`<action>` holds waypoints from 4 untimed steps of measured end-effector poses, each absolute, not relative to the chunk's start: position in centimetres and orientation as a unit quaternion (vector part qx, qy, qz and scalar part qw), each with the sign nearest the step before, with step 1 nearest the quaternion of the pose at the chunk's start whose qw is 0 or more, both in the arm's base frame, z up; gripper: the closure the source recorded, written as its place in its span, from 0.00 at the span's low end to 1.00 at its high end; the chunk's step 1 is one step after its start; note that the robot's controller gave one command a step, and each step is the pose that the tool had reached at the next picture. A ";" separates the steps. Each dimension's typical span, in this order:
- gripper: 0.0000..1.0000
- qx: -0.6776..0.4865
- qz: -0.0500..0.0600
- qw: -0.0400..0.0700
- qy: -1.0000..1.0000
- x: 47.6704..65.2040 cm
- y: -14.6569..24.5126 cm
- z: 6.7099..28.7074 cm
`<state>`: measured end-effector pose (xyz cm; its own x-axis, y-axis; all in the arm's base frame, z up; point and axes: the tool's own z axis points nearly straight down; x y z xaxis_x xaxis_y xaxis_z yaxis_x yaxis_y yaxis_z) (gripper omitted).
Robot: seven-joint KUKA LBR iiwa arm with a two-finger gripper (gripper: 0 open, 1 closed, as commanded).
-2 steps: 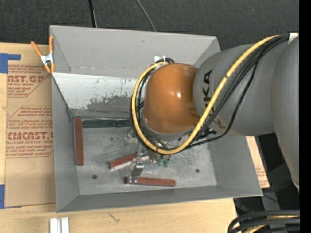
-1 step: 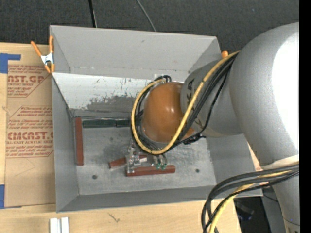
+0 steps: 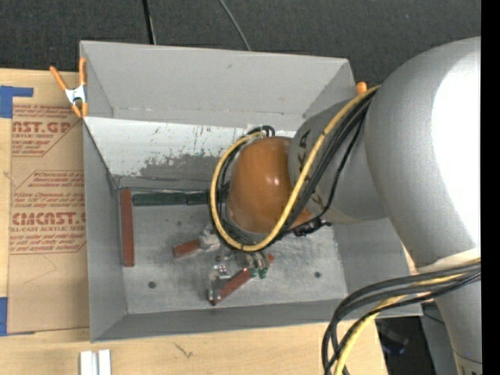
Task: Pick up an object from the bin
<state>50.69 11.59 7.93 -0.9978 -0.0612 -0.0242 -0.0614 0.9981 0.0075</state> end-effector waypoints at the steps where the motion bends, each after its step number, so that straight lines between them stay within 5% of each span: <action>1: 0.00 -0.031 0.004 0.012 0.999 50.7 11.6 7.9; 2: 1.00 -0.064 0.003 0.018 0.998 57.5 6.0 8.5; 3: 0.00 -0.065 0.001 0.002 0.998 56.6 5.8 7.6; 4: 0.00 -0.064 0.001 0.002 0.998 56.6 5.8 7.6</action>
Offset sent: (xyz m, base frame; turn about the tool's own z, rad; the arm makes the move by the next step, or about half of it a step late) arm 0.0578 -0.0589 -0.0051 -0.0675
